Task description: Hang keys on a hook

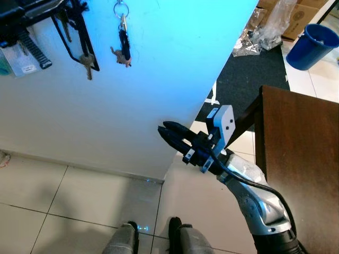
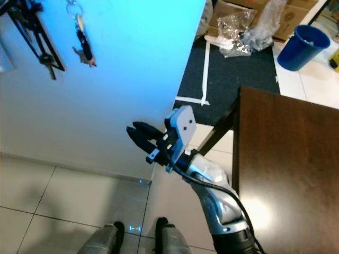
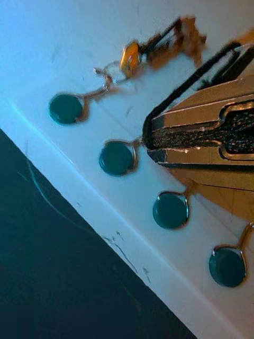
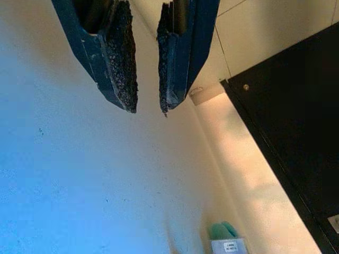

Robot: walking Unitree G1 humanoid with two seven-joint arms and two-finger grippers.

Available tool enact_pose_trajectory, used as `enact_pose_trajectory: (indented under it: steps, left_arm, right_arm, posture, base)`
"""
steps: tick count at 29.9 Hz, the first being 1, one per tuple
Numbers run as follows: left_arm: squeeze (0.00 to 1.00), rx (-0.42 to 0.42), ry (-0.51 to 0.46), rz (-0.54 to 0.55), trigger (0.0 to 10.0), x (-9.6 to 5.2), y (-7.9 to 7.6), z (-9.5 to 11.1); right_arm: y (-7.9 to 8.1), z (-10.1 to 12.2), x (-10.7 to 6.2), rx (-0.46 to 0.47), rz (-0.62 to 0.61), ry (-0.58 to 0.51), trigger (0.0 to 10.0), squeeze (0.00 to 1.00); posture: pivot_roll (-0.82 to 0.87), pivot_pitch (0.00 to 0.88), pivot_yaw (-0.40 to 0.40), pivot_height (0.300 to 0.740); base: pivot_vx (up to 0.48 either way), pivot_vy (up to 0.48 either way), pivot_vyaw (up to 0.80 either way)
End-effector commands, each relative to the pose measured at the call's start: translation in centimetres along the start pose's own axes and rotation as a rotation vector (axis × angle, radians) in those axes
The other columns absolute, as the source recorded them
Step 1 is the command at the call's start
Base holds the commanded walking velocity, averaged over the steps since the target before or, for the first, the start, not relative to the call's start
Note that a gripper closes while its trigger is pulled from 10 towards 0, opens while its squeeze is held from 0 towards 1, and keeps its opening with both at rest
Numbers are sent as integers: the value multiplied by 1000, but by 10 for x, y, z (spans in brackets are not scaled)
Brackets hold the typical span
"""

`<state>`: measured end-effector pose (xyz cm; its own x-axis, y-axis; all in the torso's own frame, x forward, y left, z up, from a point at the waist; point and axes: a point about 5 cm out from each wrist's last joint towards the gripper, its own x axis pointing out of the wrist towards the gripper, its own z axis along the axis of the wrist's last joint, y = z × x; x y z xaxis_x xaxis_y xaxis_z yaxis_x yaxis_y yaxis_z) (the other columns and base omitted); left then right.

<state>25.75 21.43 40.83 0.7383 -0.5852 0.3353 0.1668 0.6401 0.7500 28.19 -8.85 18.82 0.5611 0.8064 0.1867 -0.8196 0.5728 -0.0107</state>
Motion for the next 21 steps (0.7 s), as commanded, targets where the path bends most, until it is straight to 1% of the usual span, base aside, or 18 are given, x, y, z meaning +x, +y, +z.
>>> enact_pose_trajectory:
  steps: [1, 3, 9, 12, 16, 18, 21]
  left_arm:
    - [0, 23, 2, 24, 10000, 2, 1, -1]
    - [0, 29, 5, 49, 10000, 6, 3, -3]
    - [0, 37, 14, 96, 10000, 8, 7, -5]
    - [0, 30, 6, 93, 10000, 9, 7, -4]
    - [0, 10, -20, 33, 10000, 8, 0, 0]
    - [0, 10, -20, 33, 10000, 8, 0, 0]
    - [0, 5, -42, -1, 10000, 8, -5, 2]
  right_arm:
    - [1, -5, -2, 9, -6, 13, 10000, 0]
    - [1, -4, -2, 9, -9, 12, 10000, 0]
    - [1, -5, -3, 11, -11, 11, 10000, 0]
    - [1, -5, -3, 11, -11, 10, 10000, 0]
    - [1, -5, -3, 11, -10, 10, 10000, 0]
    - [1, -5, -3, 11, -10, 10, 10000, 0]
    - [1, -5, -2, 10, -8, 10, 10000, 0]
  posture:
    - [120, 211, 14, 740]
    - [119, 211, 15, 740]
    - [119, 212, 16, 740]
    - [119, 212, 18, 740]
    - [119, 212, 18, 740]
    - [119, 212, 18, 740]
    - [123, 207, 16, 740]
  base:
    - [0, 0, 0]
    - [0, 0, 0]
    - [0, 0, 0]
    - [0, 0, 0]
    - [0, 0, 0]
    - [0, 0, 0]
    - [0, 0, 0]
